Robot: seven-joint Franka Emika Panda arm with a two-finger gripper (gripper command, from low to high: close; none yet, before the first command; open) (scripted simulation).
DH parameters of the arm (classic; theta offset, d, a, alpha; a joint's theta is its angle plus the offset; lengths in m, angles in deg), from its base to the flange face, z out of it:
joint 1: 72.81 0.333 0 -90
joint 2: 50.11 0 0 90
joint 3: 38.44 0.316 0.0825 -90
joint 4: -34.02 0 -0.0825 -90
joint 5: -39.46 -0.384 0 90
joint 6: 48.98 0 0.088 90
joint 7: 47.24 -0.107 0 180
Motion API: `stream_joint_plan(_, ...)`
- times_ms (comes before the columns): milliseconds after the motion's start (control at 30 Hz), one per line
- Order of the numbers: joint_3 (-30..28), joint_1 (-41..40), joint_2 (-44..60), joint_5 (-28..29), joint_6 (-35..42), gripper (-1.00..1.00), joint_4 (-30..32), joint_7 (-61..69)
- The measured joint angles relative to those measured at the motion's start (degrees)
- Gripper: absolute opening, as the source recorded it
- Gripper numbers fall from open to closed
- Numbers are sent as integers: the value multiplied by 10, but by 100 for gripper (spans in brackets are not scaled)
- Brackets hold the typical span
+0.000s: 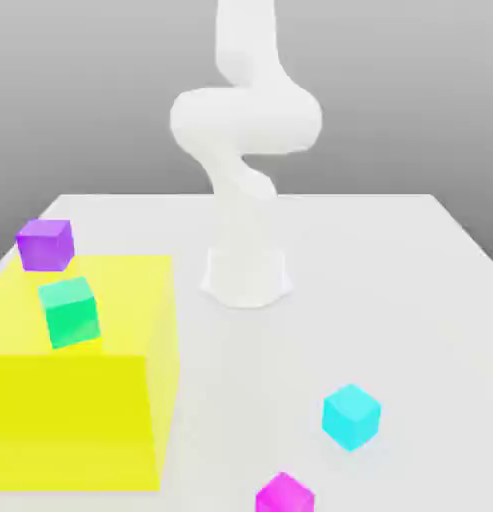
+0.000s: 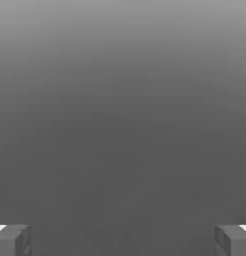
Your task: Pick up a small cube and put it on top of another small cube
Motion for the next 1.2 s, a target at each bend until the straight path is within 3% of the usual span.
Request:
stream_joint_plan(300,-55,74,191,-52,-62,0,11,159)
stream_joint_plan(600,-69,109,378,-98,-122,0,22,311)
stream_joint_plan(933,-64,115,573,-58,-198,0,37,415)
stream_joint_plan(1067,-49,103,656,-68,-257,0,24,434)
stream_joint_plan(1100,-43,99,676,-73,-273,-100,19,439)
stream_joint_plan(1200,-43,99,676,-73,-272,-100,19,438)
